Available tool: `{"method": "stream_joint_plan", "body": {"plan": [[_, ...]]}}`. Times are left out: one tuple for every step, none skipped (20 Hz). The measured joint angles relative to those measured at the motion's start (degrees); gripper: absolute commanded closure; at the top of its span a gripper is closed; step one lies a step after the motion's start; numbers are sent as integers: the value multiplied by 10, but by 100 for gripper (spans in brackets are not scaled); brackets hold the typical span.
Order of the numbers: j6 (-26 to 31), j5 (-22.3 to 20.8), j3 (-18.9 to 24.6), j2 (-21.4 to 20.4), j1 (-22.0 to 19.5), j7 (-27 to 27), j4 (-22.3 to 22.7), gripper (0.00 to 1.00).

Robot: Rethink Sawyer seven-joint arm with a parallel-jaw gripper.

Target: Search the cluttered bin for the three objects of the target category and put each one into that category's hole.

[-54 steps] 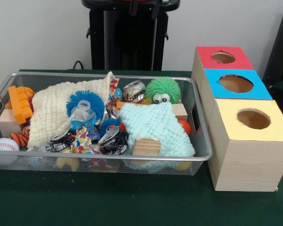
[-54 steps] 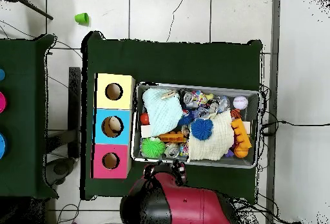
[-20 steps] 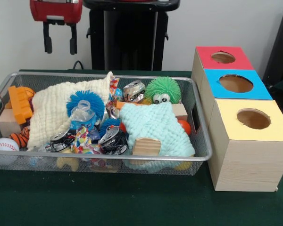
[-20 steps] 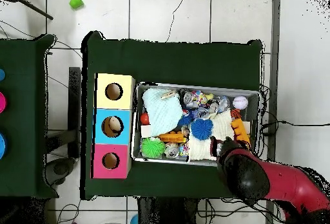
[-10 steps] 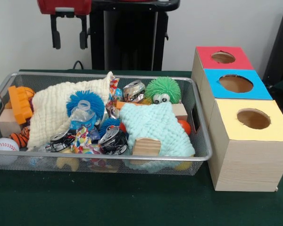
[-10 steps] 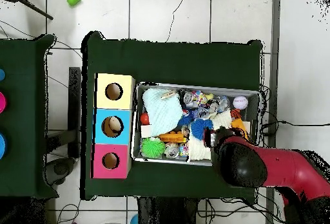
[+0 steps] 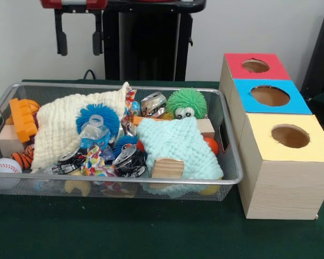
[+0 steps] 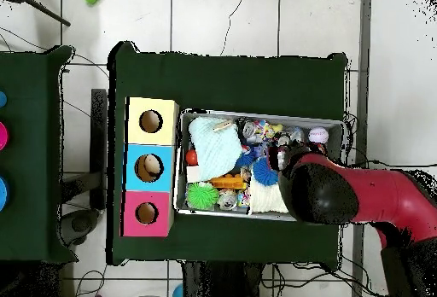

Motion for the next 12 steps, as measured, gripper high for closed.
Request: {"method": "stream_joint_plan", "body": {"plan": [[0, -3, 1, 3, -1, 0, -7, 0], [0, -7, 2, 6, -2, 0, -13, 0], [0, -9, 4, 9, -3, 0, -20, 0], [0, -12, 6, 12, -5, 0, -26, 0], [0, -16, 9, 16, -9, 0, -33, 0], [0, -19, 13, 20, -13, 0, -40, 0], [0, -27, 18, 29, -20, -2, -52, 0], [0, -29, 20, 31, -22, -3, -55, 0], [0, -31, 21, 33, -25, -4, -58, 0], [0, -37, 28, 43, -35, -8, -70, 0], [0, -40, 31, 48, -39, -10, -75, 0], [0, -43, 33, 52, -43, -11, -79, 0]]}}
